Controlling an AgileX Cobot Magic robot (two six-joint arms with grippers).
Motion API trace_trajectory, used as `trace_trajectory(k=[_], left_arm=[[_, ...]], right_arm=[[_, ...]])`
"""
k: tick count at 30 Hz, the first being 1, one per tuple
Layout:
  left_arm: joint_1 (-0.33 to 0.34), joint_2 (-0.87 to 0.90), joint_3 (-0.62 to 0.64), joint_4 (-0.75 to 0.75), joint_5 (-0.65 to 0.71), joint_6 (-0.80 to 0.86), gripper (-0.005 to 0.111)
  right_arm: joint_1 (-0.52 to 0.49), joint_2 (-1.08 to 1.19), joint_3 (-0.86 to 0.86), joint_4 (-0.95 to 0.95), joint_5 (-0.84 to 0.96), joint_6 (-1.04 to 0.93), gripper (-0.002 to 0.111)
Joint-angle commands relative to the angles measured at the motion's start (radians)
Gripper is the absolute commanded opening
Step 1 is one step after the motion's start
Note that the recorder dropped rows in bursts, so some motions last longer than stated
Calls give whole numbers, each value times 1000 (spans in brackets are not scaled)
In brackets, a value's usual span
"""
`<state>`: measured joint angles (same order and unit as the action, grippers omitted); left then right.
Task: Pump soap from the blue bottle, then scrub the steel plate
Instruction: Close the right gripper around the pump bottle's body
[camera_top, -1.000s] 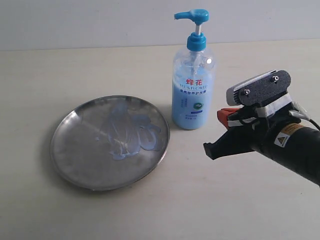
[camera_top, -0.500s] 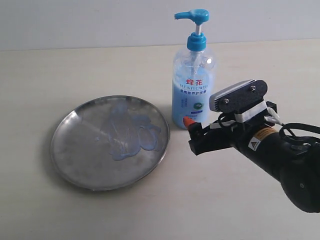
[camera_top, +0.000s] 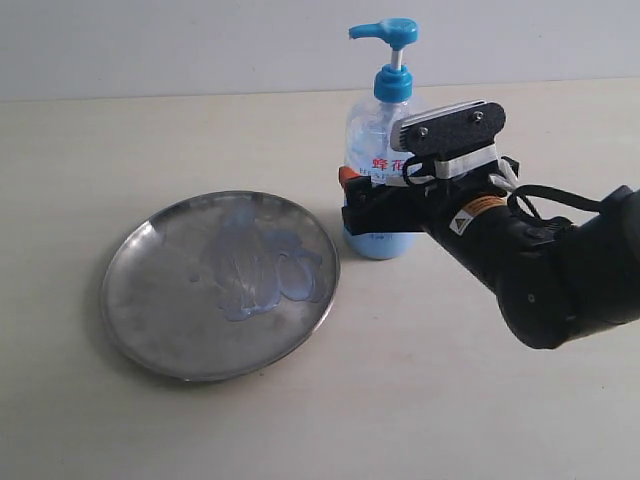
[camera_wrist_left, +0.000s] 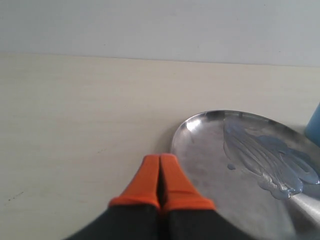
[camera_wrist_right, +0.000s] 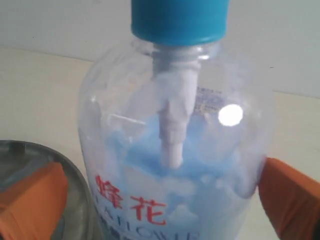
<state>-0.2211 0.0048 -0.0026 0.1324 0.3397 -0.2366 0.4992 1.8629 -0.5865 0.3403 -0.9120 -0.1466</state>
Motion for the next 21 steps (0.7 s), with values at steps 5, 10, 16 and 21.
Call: trace_trajectory(k=[5, 10, 16, 21], left_arm=[[3, -5, 3, -2, -5, -2, 0], [3, -5, 3, -2, -5, -2, 0], [3, -5, 3, -2, -5, -2, 0], [3, -5, 3, -2, -5, -2, 0]], right_arm=[[2, 92, -89, 54, -2, -8, 104], [2, 125, -124, 73, -7, -9, 104], [2, 152, -142, 73, -54, -9, 96], [2, 156, -142, 78, -70, -9, 59]])
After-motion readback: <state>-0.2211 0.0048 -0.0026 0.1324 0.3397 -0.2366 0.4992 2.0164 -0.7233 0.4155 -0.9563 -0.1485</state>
